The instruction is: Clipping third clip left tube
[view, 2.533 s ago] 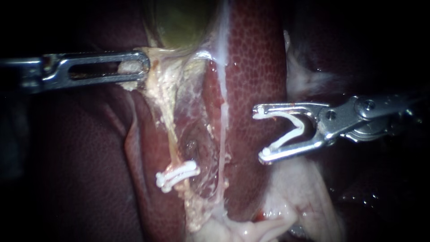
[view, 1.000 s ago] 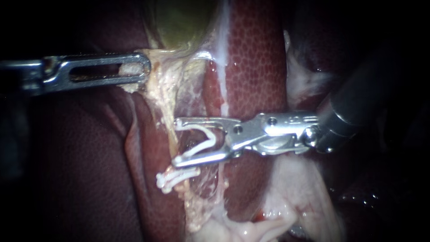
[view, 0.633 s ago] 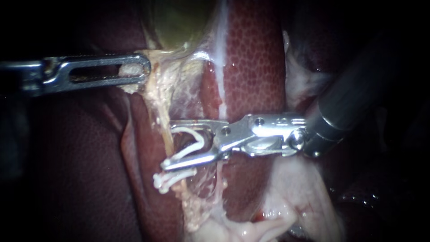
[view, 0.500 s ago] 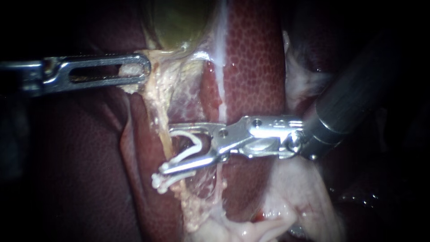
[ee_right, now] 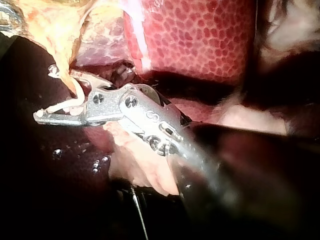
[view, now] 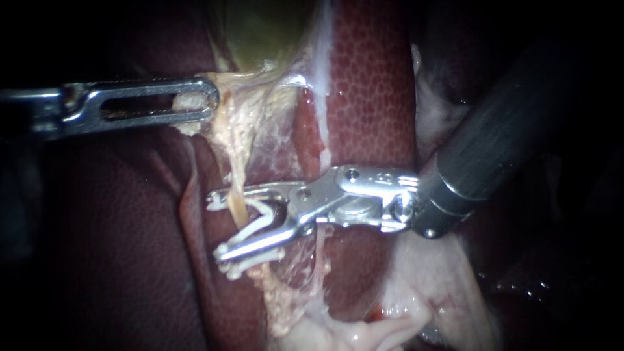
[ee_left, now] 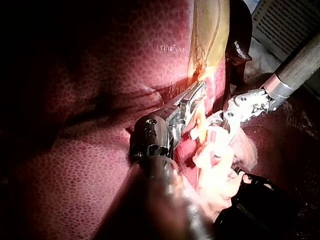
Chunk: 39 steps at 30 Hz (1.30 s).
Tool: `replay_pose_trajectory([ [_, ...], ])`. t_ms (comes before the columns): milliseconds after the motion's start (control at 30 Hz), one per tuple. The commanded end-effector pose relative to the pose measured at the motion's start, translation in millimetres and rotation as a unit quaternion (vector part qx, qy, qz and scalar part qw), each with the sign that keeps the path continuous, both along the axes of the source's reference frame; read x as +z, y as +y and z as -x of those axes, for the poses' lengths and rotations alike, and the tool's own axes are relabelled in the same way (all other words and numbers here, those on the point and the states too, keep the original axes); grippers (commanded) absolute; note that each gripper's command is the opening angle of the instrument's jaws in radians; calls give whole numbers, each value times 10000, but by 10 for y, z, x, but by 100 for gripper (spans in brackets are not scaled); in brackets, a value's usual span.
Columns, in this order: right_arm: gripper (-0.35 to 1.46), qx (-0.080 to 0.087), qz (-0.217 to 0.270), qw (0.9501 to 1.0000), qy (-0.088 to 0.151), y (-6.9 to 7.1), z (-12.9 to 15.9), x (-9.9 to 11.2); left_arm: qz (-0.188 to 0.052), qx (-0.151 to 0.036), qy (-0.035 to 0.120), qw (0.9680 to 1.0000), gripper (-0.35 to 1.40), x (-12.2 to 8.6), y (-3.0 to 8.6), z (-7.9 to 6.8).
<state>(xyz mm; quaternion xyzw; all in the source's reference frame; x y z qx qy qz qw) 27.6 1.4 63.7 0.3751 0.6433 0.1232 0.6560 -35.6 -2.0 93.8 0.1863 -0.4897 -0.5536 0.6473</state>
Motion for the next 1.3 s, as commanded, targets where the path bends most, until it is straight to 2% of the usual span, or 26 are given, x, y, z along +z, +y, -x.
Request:
replay_pose_trajectory([
  [33,60,20,-24,10000,20,0,-1,0,1,1,0,10000,-20,0,0,0],
  [333,53,10,-57,10000,20,3,1,5,3,0,1,10000,-20,0,-1,1],
  [433,51,68,-49,10000,-27,4,2,7,3,0,2,10000,-20,0,-1,1],
  [633,43,73,-51,10000,-32,6,4,10,4,-1,2,10000,-20,0,-1,1],
  [1133,1,62,-51,10000,-25,6,8,11,6,-3,4,10000,-20,1,-1,2],
  [1267,-17,66,-55,10000,-10,6,10,11,6,-3,5,10000,-20,1,-1,2],
  [1300,-26,64,-55,10000,-9,6,11,11,6,-4,5,10000,-20,1,-2,2],
])
